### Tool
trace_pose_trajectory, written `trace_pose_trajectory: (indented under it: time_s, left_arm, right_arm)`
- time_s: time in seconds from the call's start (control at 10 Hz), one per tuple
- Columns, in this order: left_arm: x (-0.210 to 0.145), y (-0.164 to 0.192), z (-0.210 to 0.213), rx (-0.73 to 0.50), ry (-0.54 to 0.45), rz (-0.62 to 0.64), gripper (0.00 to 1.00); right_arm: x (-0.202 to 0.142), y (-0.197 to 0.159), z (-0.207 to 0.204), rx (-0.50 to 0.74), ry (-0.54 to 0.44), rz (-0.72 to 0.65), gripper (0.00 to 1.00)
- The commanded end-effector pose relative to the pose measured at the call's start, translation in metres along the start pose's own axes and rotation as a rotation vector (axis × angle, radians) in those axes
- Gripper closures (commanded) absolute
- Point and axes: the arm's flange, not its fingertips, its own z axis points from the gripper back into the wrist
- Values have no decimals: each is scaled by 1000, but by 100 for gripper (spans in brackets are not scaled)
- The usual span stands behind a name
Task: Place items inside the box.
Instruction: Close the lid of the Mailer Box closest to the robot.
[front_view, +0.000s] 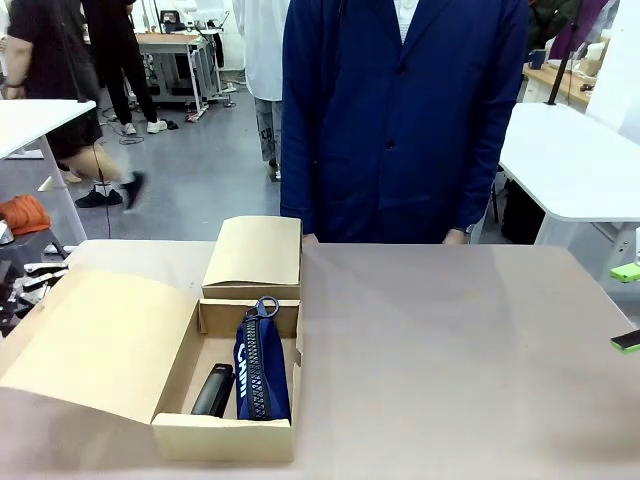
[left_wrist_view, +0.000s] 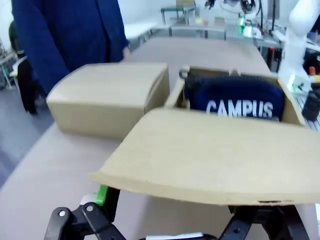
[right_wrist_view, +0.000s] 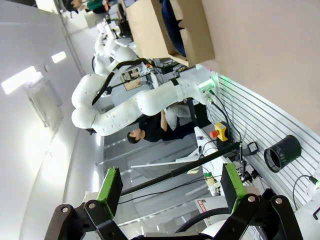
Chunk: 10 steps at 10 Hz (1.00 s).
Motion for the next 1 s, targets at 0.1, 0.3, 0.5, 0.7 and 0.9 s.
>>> trace_pose_trajectory:
  time_s: [0.1, 0.3, 0.5, 0.7, 0.9]
  left_arm:
    - [53, -59, -40, -56, -116, -162, 0]
    - [85, -80, -89, -191, -134, -241, 0]
    - [87, -110, -155, -319, -66, -248, 0]
    - [72, -138, -195, -374, 7, -264, 0]
    - [60, -160, -215, -417, 74, -302, 0]
  right_arm:
    - [0, 6, 3, 8, -8, -9, 0]
    - [0, 6, 3, 8, -8, -9, 0]
    - [0, 6, 3, 8, -8, -9, 0]
    - [0, 6, 3, 8, -8, -9, 0]
    - [0, 6, 3, 8, -8, -9, 0]
